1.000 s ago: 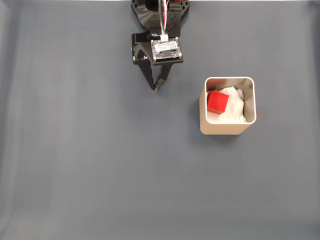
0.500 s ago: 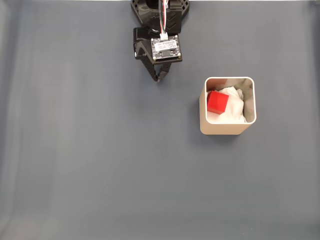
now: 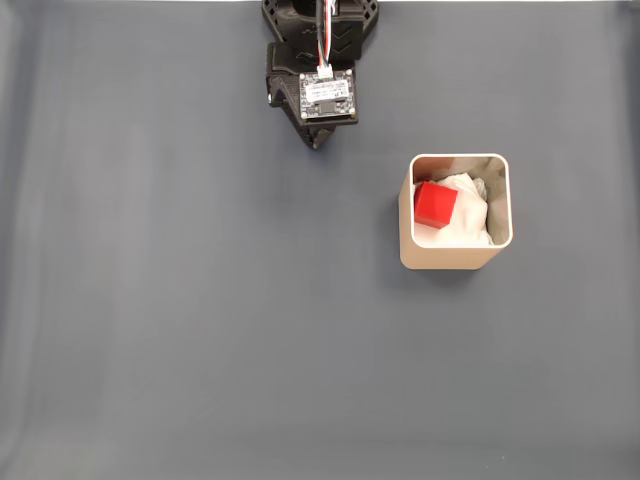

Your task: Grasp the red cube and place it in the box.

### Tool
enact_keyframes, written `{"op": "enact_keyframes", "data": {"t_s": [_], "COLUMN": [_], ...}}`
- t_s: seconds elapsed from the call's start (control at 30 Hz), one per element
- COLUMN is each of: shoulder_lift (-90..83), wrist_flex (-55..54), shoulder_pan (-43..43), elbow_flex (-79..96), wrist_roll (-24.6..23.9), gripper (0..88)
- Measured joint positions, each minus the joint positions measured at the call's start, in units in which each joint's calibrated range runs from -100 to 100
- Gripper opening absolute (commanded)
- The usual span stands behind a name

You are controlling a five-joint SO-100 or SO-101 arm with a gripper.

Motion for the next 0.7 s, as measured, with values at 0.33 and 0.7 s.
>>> {"op": "enact_keyframes", "data": {"t_s": [0.33,0.7], "shoulder_lift": [-0.36,-0.45], "wrist_flex": [2.52,2.52], "shoulder_pan": [0.75,0.75], "elbow_flex": [0.0,0.0], "wrist_roll": [-2.1,-2.2], "gripper": [1.1,1.1]}}
